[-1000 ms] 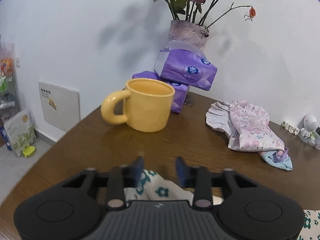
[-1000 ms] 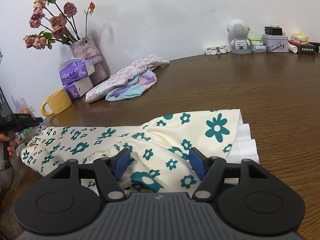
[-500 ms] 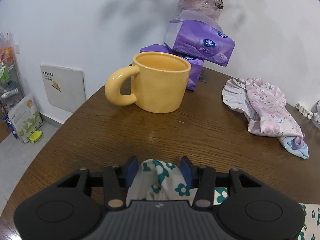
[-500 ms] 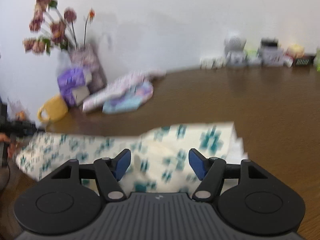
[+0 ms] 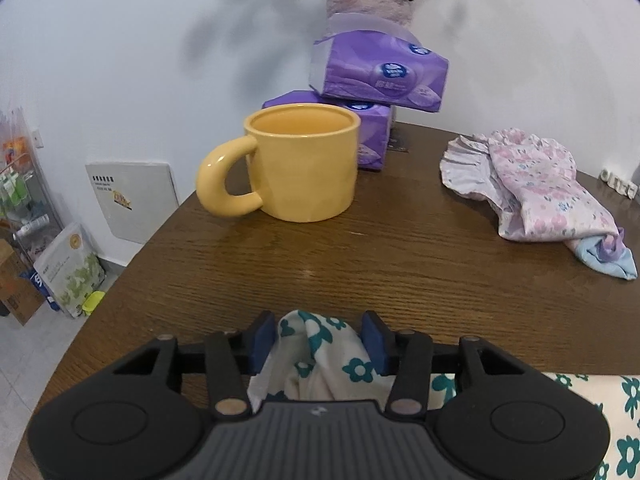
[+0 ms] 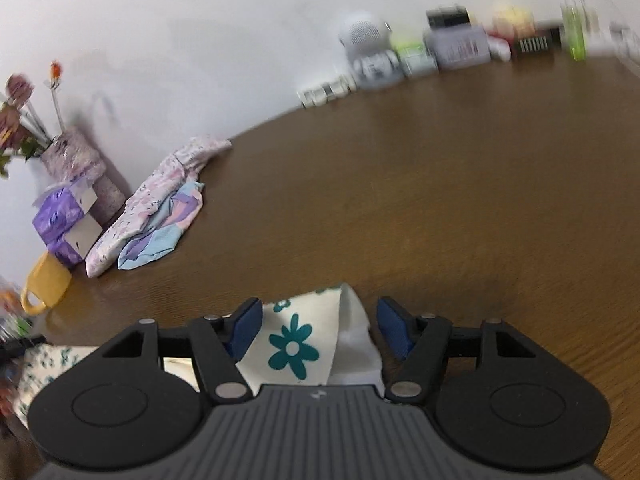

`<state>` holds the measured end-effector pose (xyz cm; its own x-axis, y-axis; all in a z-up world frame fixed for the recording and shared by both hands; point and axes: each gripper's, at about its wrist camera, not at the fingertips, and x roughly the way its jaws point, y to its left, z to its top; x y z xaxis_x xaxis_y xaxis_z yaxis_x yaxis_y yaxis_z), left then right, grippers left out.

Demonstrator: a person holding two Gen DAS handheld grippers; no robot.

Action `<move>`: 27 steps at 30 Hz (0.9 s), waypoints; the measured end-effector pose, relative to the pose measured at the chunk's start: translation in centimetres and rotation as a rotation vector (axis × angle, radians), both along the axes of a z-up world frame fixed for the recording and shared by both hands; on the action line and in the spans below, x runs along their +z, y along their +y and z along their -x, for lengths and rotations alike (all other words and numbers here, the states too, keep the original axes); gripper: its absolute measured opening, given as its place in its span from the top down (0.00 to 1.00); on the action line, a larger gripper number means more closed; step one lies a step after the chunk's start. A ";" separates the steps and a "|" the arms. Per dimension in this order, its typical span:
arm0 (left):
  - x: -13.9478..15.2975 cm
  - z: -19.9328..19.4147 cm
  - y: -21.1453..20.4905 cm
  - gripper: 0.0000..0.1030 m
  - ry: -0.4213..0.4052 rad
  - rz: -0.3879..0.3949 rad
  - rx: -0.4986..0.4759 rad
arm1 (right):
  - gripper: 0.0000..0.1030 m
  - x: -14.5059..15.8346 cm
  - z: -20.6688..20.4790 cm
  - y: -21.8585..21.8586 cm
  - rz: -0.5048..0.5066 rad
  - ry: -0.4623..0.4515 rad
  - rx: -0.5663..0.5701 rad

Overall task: Fold clothes
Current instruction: 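Grasp the shirt edge with the right gripper while the left gripper pinches it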

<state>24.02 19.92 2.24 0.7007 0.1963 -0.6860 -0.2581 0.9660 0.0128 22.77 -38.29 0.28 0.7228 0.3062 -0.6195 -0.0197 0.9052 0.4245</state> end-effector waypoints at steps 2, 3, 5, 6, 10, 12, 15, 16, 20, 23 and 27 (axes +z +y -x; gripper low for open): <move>0.0 0.2 -0.3 0.65 -0.004 -0.004 0.000 | 0.53 -0.2 0.1 -0.1 -0.019 0.013 -0.011; 0.0 0.4 -0.4 0.71 -0.007 0.000 0.002 | 0.68 -0.4 0.3 -0.2 -0.034 0.018 -0.014; 0.1 0.7 -0.5 0.89 -0.016 0.018 0.010 | 0.94 -0.7 0.5 -0.4 -0.063 0.029 -0.015; 0.1 0.9 -0.5 0.89 -0.024 0.037 0.024 | 0.96 -1.0 0.8 -0.6 -0.087 0.029 -0.016; 0.0 2.2 0.1 0.91 -0.048 0.078 0.088 | 0.97 -1.4 1.8 -1.2 -0.118 -0.003 -0.041; 0.0 2.9 0.5 0.91 -0.059 0.100 0.110 | 0.97 -1.3 2.2 -1.3 -0.108 -0.018 -0.047; 0.0 3.6 0.5 0.91 -0.068 0.090 0.119 | 0.97 -1.3 2.3 -1.1 -0.073 -0.028 -0.054; 0.0 3.8 0.5 0.91 -0.070 0.086 0.123 | 0.97 -1.4 2.3 -1.0 -0.064 -0.029 -0.056; -0.1 4.2 0.4 0.91 -0.078 0.077 0.131 | 0.97 -1.2 2.6 -0.6 -0.023 -0.044 -0.062; -0.2 4.2 0.4 0.91 -0.083 0.080 0.134 | 0.97 -1.3 2.7 -0.1 0.014 -0.053 -0.062; -0.3 4.6 1.2 0.84 -0.122 0.153 0.149 | 0.93 -1.0 2.8 0.2 0.019 -0.065 -0.053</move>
<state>19.38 21.16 1.97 0.7515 0.2043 -0.6273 -0.3885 0.9055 -0.1706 20.01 -38.12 -0.77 0.7767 0.2548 -0.5760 0.0017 0.9136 0.4065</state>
